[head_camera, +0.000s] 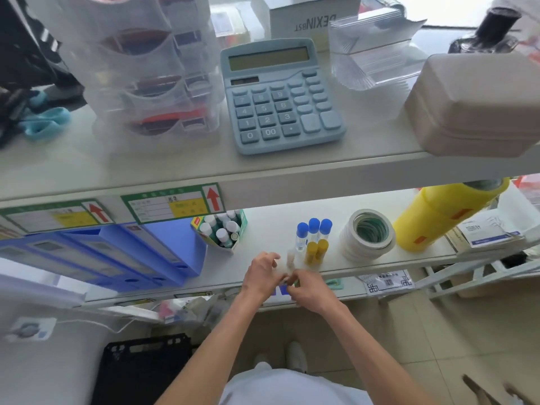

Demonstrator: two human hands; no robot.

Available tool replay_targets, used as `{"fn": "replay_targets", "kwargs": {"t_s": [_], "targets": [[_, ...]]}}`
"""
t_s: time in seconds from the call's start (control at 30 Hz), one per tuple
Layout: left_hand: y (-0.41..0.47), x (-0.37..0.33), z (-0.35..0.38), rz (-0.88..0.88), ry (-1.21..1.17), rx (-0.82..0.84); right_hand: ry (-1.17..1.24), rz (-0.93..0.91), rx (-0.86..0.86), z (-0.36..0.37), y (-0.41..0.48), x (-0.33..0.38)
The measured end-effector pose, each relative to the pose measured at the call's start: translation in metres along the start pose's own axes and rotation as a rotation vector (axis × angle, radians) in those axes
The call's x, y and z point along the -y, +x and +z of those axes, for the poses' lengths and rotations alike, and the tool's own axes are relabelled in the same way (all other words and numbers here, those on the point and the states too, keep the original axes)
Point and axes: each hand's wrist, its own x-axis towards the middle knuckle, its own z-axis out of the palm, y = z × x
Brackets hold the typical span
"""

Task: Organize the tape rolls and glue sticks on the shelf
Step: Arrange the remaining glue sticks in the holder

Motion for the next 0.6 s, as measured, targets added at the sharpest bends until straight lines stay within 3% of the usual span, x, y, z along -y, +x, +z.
{"fn": "replay_targets", "kwargs": {"t_s": [0.27, 0.37, 0.6], "targets": [[-0.003, 0.016, -0.097, -0.120, 0.002, -0.551, -0.026, -0.083, 0.130, 0.024, 0.008, 0.029], [0.022, 0.012, -0.117, -0.239, 0.044, -0.552, -0.024, -0.118, 0.146, 0.032, 0.008, 0.037], [0.060, -0.009, -0.135, -0.485, 0.148, -0.304, 0.010, -0.134, 0.115, 0.034, 0.011, 0.036]]}}
